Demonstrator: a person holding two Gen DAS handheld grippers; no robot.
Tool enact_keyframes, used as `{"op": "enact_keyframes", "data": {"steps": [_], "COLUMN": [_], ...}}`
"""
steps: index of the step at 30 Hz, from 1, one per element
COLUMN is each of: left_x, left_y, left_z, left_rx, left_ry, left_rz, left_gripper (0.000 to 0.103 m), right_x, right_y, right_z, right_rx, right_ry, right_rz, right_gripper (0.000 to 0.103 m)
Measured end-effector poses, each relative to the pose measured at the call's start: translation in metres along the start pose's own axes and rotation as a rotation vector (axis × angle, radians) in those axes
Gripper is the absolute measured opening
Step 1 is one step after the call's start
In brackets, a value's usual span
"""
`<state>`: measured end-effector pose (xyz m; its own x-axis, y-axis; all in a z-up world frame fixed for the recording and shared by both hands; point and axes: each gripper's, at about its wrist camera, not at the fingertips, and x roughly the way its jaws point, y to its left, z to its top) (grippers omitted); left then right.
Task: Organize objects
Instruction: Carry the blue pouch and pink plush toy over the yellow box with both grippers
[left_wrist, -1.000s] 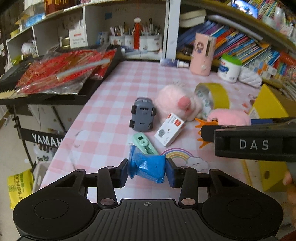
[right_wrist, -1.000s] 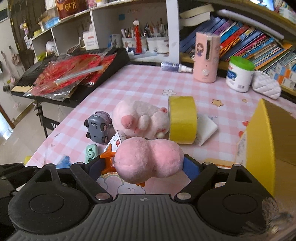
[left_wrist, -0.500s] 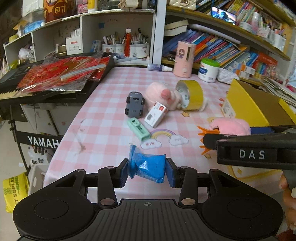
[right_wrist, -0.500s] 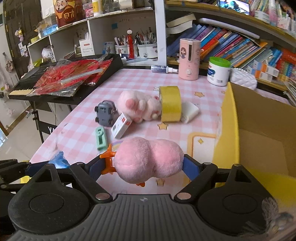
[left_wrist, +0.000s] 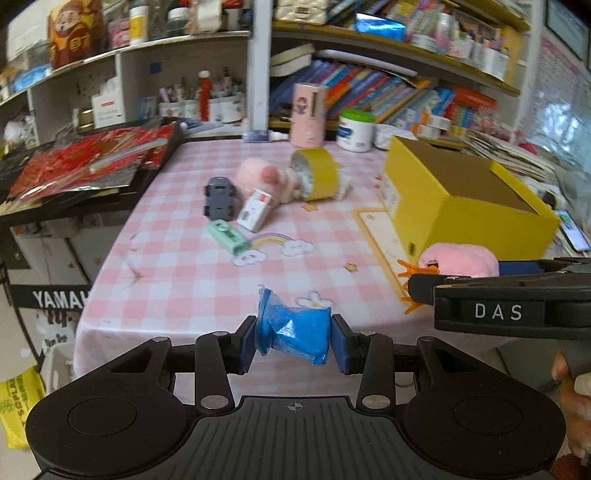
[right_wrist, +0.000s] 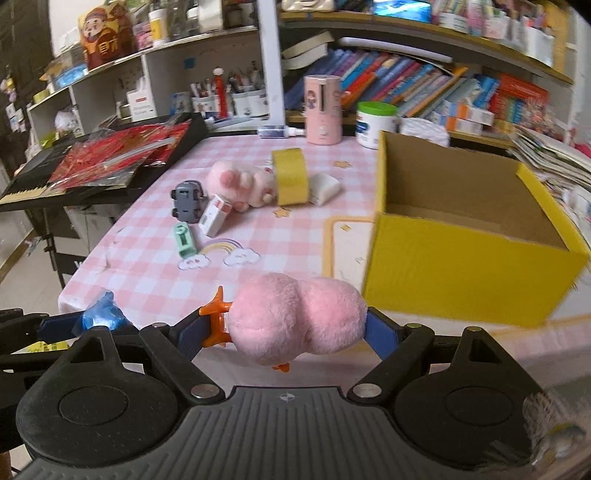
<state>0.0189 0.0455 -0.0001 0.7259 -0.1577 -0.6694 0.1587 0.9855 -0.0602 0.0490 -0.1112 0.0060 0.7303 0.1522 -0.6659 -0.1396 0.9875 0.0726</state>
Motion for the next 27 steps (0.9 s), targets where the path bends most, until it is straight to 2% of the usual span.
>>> {"op": "enact_keyframes", "data": {"steps": [12, 27], "left_x": [-0.012, -0.011], "left_y": [-0.034, -0.08], "left_z": [-0.011, -0.013], "left_rx": [0.105, 0.177], "left_ry": [0.0, 0.003], "left_rz": [-0.106, -0.222], "left_gripper": [0.04, 0.039], "right_x": [-0.036, -0.066], "right_y": [-0.032, -0.07], "right_z": [-0.036, -0.061], "right_rx": [0.127, 0.208], "right_ry": [0.012, 0.043], "right_rz": [-0.117, -0.222], "right_gripper": [0.086, 0.086]}}
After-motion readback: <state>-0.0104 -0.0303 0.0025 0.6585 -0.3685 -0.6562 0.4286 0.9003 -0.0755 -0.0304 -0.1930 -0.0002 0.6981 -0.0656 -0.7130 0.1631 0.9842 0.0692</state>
